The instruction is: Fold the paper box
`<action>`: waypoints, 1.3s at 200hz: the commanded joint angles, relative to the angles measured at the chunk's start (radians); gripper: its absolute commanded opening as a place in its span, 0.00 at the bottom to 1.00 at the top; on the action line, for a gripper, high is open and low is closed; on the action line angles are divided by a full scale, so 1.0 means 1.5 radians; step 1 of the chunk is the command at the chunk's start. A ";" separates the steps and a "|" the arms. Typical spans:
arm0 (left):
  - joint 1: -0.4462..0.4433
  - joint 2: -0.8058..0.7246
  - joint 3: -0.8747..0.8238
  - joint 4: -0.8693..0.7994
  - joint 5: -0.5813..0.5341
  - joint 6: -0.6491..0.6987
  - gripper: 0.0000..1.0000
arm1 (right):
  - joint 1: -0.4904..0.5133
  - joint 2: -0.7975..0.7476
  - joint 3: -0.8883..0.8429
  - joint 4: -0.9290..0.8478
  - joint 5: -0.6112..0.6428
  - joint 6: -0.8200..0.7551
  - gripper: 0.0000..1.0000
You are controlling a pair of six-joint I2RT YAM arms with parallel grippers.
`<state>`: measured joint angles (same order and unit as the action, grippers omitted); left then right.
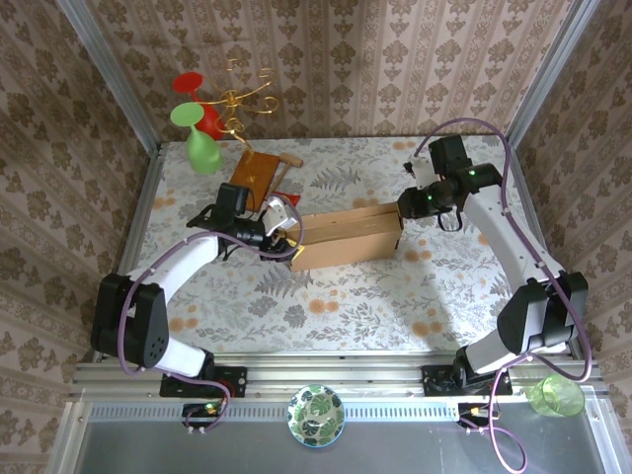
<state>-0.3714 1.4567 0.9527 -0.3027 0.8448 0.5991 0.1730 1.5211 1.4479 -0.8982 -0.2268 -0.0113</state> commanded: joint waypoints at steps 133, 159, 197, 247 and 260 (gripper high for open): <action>0.009 0.014 0.011 0.035 0.004 -0.027 0.57 | 0.031 0.016 0.025 -0.022 0.047 0.112 0.00; 0.009 0.015 0.011 0.038 0.004 -0.034 0.57 | 0.032 0.004 0.000 0.004 0.046 0.159 0.00; 0.013 0.018 0.014 0.038 0.004 -0.038 0.57 | 0.035 -0.005 -0.028 0.024 0.043 0.173 0.00; 0.014 0.018 0.015 0.038 0.006 -0.041 0.57 | 0.035 -0.020 -0.058 0.046 0.048 0.185 0.00; 0.013 0.019 0.015 0.038 0.005 -0.042 0.57 | 0.035 -0.020 -0.053 0.046 0.045 0.206 0.00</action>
<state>-0.3630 1.4738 0.9565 -0.2607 0.8505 0.5491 0.2153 1.4948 1.3853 -0.7975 -0.1677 0.2409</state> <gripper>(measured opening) 0.568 0.059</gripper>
